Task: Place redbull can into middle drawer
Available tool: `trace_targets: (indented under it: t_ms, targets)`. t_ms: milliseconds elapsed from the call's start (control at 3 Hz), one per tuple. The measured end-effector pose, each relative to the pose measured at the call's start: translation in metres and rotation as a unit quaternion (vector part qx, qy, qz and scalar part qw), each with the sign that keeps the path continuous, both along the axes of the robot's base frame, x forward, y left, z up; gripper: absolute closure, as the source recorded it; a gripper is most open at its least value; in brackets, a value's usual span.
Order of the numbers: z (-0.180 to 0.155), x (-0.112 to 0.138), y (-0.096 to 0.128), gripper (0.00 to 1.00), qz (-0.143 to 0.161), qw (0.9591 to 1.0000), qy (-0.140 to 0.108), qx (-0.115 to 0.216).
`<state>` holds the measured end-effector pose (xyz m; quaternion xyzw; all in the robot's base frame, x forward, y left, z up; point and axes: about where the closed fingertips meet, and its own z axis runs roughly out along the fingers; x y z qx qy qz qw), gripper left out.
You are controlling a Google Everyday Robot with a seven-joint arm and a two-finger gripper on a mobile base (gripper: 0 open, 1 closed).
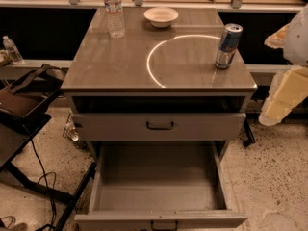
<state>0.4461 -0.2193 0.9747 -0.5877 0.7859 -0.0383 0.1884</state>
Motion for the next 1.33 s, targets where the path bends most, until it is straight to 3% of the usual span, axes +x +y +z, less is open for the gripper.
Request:
trace_targets:
  t_ms: [333,667,1000,1333]
  targets:
    - [-0.039,0.007,-0.023,0.00,-0.036,0.9968,-0.020,0.068]
    - [-0.072,0.025,-0.047,0.00,-0.053,0.9825,-0.065,0.166]
    - [-0.077,0.070,-0.063,0.00,-0.050,0.9458,-0.162,0.277]
    - [-0.040,0.128,-0.075,0.00,-0.055,0.8780,-0.281,0.383]
